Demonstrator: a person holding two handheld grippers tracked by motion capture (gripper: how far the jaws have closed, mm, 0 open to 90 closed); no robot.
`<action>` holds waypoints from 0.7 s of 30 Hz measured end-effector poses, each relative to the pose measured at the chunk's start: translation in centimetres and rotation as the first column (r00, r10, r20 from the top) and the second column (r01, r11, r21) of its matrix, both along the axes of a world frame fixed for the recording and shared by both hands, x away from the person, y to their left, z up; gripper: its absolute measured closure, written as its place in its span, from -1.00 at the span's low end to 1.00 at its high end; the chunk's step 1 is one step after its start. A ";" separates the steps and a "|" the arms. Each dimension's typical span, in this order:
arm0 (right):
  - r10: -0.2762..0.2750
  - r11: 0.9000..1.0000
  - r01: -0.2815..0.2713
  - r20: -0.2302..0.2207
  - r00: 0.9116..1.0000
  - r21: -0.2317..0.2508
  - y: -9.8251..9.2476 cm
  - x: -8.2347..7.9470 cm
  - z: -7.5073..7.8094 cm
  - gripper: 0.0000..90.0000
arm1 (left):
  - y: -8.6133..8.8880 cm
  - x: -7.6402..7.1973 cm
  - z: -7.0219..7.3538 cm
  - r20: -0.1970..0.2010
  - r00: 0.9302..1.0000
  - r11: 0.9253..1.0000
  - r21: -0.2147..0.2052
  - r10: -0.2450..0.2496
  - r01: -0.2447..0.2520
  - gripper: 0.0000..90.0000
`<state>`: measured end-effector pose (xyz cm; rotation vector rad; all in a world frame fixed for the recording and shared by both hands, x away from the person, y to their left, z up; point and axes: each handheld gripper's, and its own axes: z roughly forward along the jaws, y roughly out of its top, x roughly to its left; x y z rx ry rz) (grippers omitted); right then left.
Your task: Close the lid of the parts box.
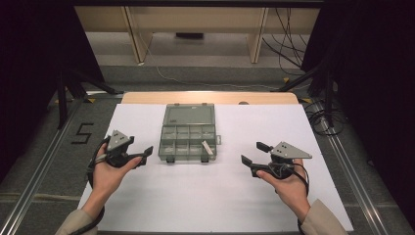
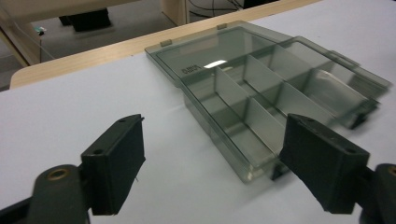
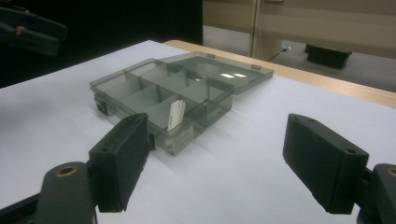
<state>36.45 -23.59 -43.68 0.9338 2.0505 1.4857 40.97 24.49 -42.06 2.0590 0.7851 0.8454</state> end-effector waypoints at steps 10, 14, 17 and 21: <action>-0.010 1.000 0.010 -0.002 1.000 0.011 -0.2 0.1 -0.2 -0.48 | -1.5 8.0 0.6 -0.064 0.998 0.995 0.096 0.022 -0.016 -0.44; 0.001 1.000 0.000 -0.029 1.000 0.024 -0.2 0.0 -0.4 -0.47 | -2.2 11.1 0.7 -0.091 0.995 0.992 0.120 0.044 -0.032 -0.13; -0.009 1.000 0.009 -0.031 0.999 0.003 -0.5 -0.2 -0.4 -0.47 | -2.7 13.3 0.5 -0.107 0.992 0.990 0.133 0.062 -0.048 0.00; -0.027 1.000 0.027 -0.032 0.999 0.005 -0.8 -0.3 -0.4 -0.46 | -3.5 15.8 -0.1 -0.132 0.988 0.988 0.143 0.080 -0.061 0.11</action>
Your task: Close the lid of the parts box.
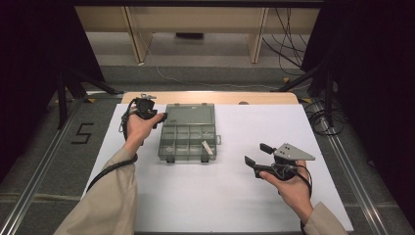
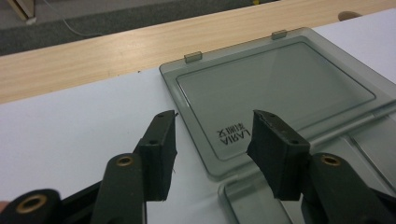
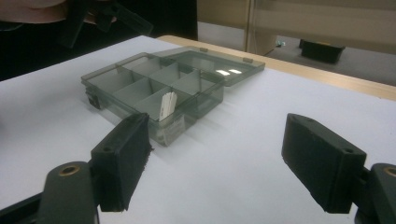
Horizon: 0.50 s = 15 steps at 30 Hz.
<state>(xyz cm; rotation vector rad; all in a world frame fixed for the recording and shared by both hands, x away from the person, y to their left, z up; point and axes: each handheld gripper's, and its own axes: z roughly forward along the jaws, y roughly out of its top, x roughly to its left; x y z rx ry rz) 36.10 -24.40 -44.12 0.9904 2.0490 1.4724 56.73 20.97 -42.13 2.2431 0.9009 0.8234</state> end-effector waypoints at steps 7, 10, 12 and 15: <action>0.003 1.000 -0.003 0.001 1.000 0.017 -0.3 -0.5 0.0 -0.45 | -0.2 2.8 -1.3 -0.050 0.998 0.999 0.035 0.037 -0.036 0.36; -0.001 1.000 0.001 -0.003 1.000 0.009 -0.4 -0.7 0.0 -0.44 | -0.2 3.2 -2.1 -0.069 0.996 0.997 0.063 0.048 -0.044 0.40; -0.010 1.000 0.010 -0.008 1.000 -0.012 -0.6 -0.9 0.0 -0.44 | -0.1 3.4 -2.4 -0.075 0.996 0.996 0.076 0.053 -0.048 0.42; -0.014 0.999 0.013 -0.025 1.000 -0.030 -0.8 -1.0 0.1 -0.44 | -0.2 3.5 -3.1 -0.072 0.995 0.995 0.078 0.062 -0.056 0.49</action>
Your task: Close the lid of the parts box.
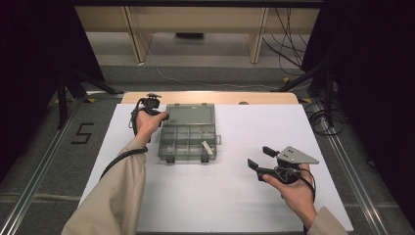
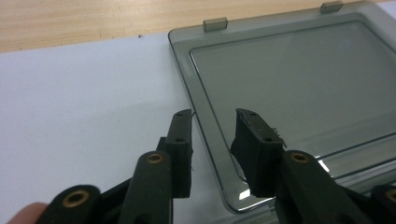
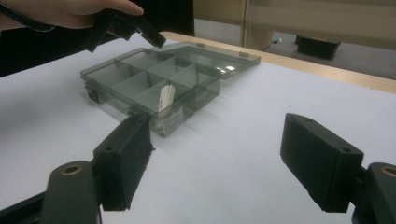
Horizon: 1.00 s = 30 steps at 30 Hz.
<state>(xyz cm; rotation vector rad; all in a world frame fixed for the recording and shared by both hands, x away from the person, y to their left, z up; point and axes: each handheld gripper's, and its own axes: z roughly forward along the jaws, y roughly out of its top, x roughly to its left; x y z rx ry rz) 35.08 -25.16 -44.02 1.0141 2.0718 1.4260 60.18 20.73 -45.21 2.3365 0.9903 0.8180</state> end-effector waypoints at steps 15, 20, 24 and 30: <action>0.016 1.000 -0.016 0.003 1.000 0.015 0.3 0.0 -0.3 -0.43 | 0.4 0.8 -0.5 -0.018 1.000 1.000 0.020 0.009 -0.009 0.88; 0.006 1.000 -0.006 -0.007 1.000 0.009 0.2 0.0 -0.3 -0.43 | 0.8 0.7 -0.4 -0.011 1.000 1.000 0.018 0.004 -0.003 0.94; 0.007 1.000 -0.007 0.004 1.000 0.019 0.3 0.1 -0.4 -0.42 | 0.8 0.5 -0.3 0.000 1.000 1.000 0.008 -0.002 0.002 0.97; -0.008 1.000 0.008 0.000 1.000 0.013 0.4 0.4 -0.3 -0.41 | 0.9 0.0 0.0 0.010 1.000 1.000 -0.005 -0.007 0.007 0.99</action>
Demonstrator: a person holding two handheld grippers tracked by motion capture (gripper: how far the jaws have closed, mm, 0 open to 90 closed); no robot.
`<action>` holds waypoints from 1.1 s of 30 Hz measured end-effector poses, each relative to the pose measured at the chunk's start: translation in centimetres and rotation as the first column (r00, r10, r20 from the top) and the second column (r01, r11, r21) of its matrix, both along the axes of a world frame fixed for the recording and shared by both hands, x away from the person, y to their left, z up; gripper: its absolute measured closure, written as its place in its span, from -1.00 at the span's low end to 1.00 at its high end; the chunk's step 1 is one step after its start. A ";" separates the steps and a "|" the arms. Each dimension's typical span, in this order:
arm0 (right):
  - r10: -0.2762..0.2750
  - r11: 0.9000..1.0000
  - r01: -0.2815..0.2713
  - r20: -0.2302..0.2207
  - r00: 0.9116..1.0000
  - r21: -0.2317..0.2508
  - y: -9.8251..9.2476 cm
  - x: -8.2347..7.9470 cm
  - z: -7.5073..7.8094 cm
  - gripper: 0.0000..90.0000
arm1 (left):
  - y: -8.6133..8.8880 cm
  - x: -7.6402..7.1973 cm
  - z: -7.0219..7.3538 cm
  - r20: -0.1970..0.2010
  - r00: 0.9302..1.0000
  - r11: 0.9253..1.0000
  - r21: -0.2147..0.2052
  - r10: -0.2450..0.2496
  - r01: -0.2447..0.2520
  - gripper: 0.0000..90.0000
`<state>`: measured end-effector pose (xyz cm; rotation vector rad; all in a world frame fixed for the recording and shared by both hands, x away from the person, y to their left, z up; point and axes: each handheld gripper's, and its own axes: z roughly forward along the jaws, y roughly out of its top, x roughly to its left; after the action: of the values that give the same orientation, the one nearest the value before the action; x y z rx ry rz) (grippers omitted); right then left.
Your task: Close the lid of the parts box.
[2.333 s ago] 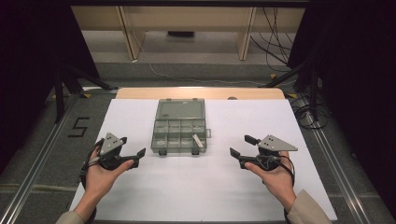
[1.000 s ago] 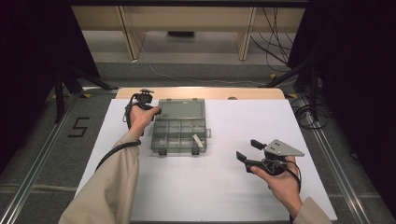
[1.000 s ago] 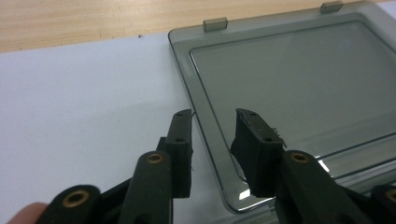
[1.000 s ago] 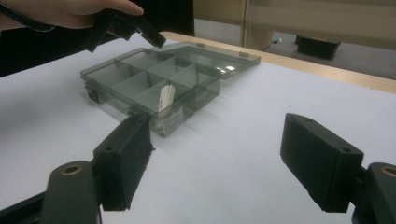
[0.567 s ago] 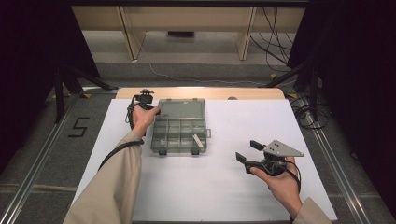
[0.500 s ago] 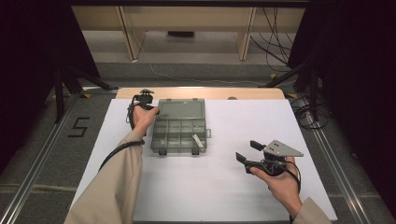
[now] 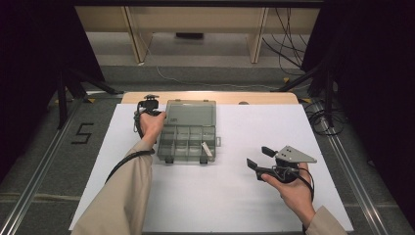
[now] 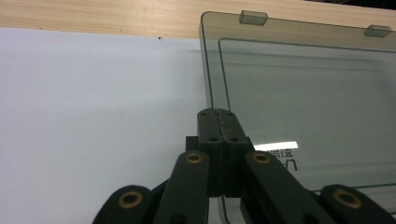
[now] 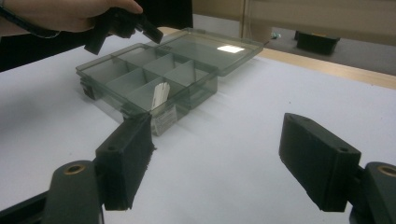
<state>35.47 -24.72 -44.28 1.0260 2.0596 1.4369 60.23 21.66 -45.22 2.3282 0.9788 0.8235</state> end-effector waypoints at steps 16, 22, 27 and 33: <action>-0.025 1.000 0.025 0.006 1.000 0.012 3.3 6.0 1.6 -0.30 | -0.2 -0.7 0.7 0.033 0.999 1.000 -0.027 -0.012 0.012 0.99; -0.065 0.998 0.065 -0.017 0.998 0.015 5.7 10.3 2.1 -0.24 | -0.2 -0.9 1.0 0.037 0.999 1.000 -0.027 -0.014 0.015 0.99; -0.084 0.996 0.083 -0.070 0.994 -0.015 8.0 14.1 2.1 -0.17 | -0.3 -1.0 1.1 0.041 0.999 1.000 -0.027 -0.014 0.016 0.99; -0.117 0.991 0.106 -0.153 0.981 -0.078 10.6 17.7 1.4 -0.10 | -0.2 -1.0 1.1 0.043 0.999 0.999 -0.034 -0.017 0.019 0.99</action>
<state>53.22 -14.15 -42.90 1.2410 2.1075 1.2552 59.26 21.47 -44.10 2.2779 0.9449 0.8399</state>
